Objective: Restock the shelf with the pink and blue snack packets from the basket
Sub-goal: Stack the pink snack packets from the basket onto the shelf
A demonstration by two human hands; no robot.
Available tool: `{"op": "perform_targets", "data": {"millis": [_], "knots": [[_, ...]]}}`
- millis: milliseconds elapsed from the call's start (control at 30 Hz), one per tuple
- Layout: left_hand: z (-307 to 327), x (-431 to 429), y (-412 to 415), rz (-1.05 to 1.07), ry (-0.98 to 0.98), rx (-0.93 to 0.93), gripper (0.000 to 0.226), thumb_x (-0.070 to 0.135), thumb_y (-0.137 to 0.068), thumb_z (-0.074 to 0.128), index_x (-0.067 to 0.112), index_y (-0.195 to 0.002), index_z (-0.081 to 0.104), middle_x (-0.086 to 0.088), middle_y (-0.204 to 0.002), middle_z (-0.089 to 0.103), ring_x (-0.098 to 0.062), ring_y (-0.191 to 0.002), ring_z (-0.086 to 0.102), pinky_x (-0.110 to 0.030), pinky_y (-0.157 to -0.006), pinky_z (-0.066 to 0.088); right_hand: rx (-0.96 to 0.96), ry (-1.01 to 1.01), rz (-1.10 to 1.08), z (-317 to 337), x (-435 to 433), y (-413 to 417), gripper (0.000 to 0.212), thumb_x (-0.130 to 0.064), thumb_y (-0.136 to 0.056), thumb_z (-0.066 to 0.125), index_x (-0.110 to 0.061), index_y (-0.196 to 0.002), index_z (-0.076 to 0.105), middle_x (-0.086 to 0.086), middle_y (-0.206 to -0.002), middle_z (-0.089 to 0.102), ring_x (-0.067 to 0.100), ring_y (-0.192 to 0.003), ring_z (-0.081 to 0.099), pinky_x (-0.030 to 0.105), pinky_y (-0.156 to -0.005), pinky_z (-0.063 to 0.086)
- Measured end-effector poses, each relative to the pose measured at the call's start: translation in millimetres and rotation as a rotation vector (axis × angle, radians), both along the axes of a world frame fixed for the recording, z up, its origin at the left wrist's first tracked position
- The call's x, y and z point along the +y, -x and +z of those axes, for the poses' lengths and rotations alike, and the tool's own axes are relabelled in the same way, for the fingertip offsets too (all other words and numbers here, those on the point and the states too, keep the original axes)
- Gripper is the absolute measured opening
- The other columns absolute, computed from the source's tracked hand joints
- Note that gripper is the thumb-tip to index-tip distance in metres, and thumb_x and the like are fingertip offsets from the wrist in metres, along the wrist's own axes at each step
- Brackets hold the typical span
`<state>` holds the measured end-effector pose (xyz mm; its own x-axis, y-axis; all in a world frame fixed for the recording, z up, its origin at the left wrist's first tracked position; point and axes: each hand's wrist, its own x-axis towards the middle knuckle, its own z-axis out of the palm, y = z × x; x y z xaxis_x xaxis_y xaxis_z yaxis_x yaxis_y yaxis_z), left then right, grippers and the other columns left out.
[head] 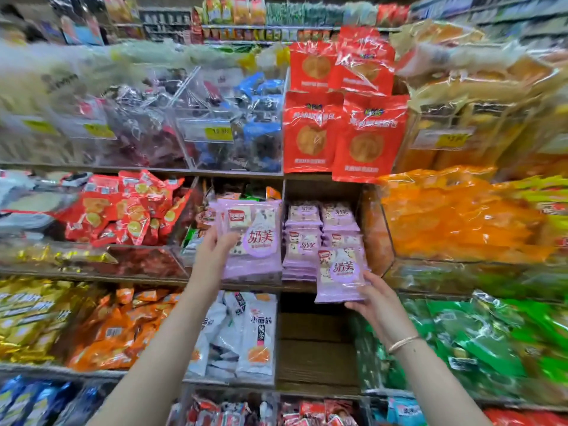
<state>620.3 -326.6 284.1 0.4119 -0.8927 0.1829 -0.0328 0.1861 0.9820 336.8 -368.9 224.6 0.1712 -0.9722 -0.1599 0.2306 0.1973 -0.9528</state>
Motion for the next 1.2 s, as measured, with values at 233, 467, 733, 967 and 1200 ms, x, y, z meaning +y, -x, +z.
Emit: {"op": "perform_targets", "data": {"millis": [233,467,733,967,1200], "knots": [[12,-43,-10,0.098,0.099,-0.13,0.042,0.053,-0.061,0.055,0.028,-0.094,0.057,0.002,-0.095,0.061,-0.008,-0.083,0.055,-0.027,-0.074,0.042,0.002,0.045,-0.032,24,-39,-36,0.033,-0.007,-0.093,0.049,-0.01,-0.126,0.054,0.01,-0.117,0.064,0.02,-0.087,0.065,0.041,-0.086,0.051],[-2,-51,-4,0.149,0.121,-0.451,0.049,0.055,-0.066,0.054,0.017,-0.096,0.052,-0.006,-0.088,0.062,-0.022,-0.079,0.055,-0.028,-0.068,0.042,0.097,0.108,-0.036,39,-122,-84,0.032,-0.008,-0.096,0.044,-0.008,-0.127,0.053,0.006,-0.112,0.063,0.012,-0.087,0.063,0.022,-0.068,0.055],[-1,-52,-9,0.086,0.098,-0.444,0.044,0.055,-0.068,0.056,0.023,-0.098,0.057,0.006,-0.085,0.061,-0.008,-0.074,0.053,-0.029,-0.064,0.038,0.967,0.454,-0.183,37,-180,-123,0.021,-0.012,-0.093,0.048,0.002,-0.085,0.062,0.027,-0.088,0.057,0.032,-0.081,0.053,0.036,-0.065,0.033],[0,-52,-8,0.084,0.081,-0.448,0.031,0.052,-0.068,0.056,0.038,-0.096,0.055,0.01,-0.089,0.066,-0.008,-0.082,0.06,-0.029,-0.067,0.045,1.396,0.519,-0.221,22,-190,-111,0.031,-0.026,-0.094,0.046,-0.008,-0.11,0.065,0.016,-0.12,0.048,0.032,-0.11,0.041,0.037,-0.092,0.037],[-1,-54,-8,0.087,0.086,-0.443,0.025,0.052,-0.068,0.056,0.046,-0.092,0.054,0.014,-0.088,0.066,0.001,-0.08,0.06,-0.016,-0.067,0.045,0.773,0.664,-0.291,39,-129,-115,0.027,-0.022,-0.091,0.05,-0.016,-0.117,0.055,0.003,-0.112,0.052,0.013,-0.104,0.05,0.031,-0.093,0.044]]}}
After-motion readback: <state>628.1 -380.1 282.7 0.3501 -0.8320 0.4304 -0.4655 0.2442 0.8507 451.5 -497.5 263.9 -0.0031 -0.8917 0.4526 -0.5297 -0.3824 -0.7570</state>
